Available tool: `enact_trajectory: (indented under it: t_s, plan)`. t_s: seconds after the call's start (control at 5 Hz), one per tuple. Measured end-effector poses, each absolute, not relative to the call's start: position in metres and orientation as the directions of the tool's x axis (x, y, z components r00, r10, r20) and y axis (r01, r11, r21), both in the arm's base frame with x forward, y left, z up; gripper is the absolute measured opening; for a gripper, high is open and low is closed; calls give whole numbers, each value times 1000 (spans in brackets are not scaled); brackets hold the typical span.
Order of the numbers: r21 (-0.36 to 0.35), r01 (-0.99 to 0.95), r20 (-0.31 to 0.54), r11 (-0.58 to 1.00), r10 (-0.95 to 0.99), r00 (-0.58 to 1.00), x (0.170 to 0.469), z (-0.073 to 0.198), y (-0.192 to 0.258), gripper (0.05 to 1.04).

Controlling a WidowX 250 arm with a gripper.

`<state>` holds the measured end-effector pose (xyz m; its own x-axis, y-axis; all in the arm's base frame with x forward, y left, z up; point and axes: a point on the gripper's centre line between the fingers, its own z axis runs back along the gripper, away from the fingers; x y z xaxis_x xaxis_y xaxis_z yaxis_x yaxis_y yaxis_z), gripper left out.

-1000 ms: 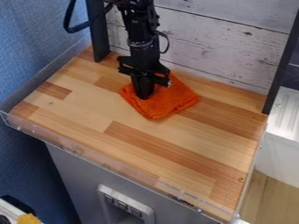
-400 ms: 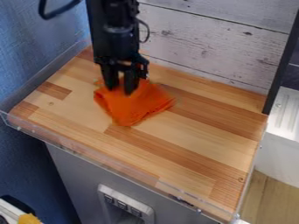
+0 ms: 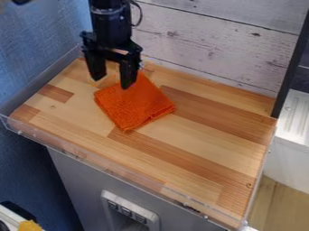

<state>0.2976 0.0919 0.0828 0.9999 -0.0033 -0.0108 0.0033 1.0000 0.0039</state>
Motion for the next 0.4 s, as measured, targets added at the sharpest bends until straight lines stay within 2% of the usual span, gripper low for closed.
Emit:
enact_trajectory:
  t_s: [0.4]
  plan:
    - [-3, 1, 8, 1000, -1, 1000, 279, 98, 92, 999]
